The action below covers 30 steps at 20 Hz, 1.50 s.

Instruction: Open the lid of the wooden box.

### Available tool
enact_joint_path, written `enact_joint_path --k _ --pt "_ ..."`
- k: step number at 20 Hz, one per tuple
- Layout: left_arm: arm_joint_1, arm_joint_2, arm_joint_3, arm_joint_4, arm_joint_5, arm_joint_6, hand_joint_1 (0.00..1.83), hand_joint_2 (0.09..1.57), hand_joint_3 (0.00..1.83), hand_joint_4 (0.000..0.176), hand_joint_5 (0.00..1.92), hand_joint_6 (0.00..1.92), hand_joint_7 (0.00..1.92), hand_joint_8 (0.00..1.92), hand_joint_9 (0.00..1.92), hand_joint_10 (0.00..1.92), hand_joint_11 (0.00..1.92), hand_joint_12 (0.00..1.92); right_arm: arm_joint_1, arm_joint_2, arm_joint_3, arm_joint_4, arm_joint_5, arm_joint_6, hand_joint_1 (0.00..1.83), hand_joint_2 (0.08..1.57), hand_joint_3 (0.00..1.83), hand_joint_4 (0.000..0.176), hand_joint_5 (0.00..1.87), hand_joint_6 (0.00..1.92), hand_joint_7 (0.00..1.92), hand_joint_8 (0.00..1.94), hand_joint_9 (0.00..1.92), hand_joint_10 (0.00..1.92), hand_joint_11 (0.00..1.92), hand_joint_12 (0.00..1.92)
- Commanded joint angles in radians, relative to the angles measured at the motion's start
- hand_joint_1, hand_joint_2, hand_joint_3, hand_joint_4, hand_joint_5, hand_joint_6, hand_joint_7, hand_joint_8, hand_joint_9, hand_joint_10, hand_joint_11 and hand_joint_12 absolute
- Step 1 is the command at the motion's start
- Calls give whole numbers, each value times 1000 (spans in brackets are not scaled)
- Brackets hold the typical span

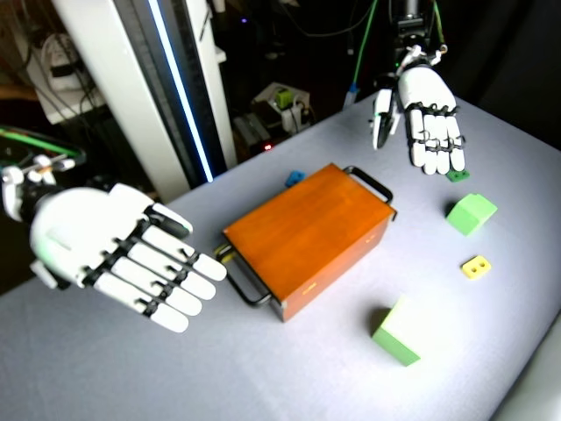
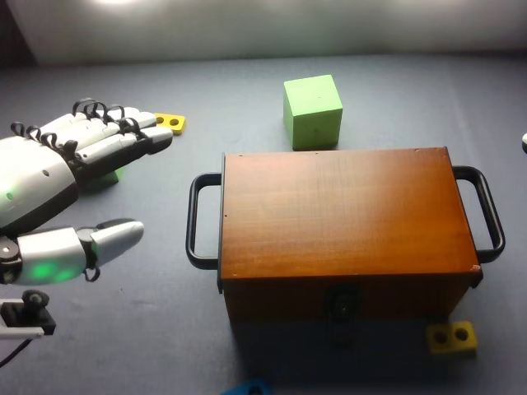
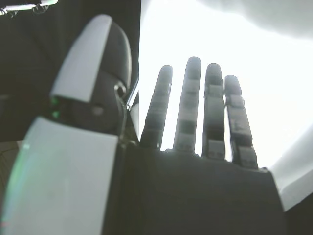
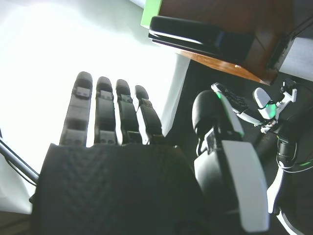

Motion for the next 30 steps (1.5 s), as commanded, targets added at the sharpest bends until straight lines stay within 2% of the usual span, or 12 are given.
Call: enact_joint_path --k 1,6,8,12,15,17,19,27,30 --pt "-6 1 3 -21 -129 -4 244 1388 10 0 138 15 37 3 7 3 0 215 3 0 1 -2 120 1 424 1377 29 0 27 30 0 0 0 0 0 0" --pt "-4 1 2 -18 -112 -4 205 1392 0 0 115 10 28 9 4 2 0 141 2 0 1 6 119 1 455 1372 12 0 29 20 0 0 0 0 0 0" --pt "0 4 1 -13 -95 -4 198 1389 0 0 150 15 52 10 6 2 0 137 -1 0 2 11 116 1 412 1375 10 0 28 14 0 0 0 0 0 0" --pt "20 13 -8 -8 -72 -5 230 1394 0 0 208 10 85 6 35 8 0 194 -3 -8 8 17 78 1 493 1383 5 0 61 16 0 0 0 0 11 6" --pt "34 12 -9 -1 -54 -16 217 1396 0 0 223 12 101 7 49 11 0 176 -3 -16 14 18 43 1 472 1382 3 0 59 10 0 0 5 2 1 1" --pt "36 6 -8 13 -34 -27 209 1413 2 0 198 1 77 0 35 2 0 49 -3 -25 20 20 17 1 452 1387 3 0 25 0 0 0 0 0 0 0" --pt "41 -6 -5 17 -24 -34 182 1427 4 0 175 0 59 0 19 0 0 6 -3 -33 25 22 -10 1 507 1389 2 0 24 1 0 0 0 0 0 0" --pt "63 -17 -5 30 -7 -53 109 1453 5 0 121 3 10 2 0 0 0 0 -1 -53 43 28 -69 1 419 1383 1 0 40 4 0 0 0 0 1 0" --pt "66 -25 -5 49 8 -70 111 1454 3 0 139 10 26 7 0 0 0 0 10 -62 53 28 -95 1 452 1383 0 0 57 8 6 2 0 0 0 0"
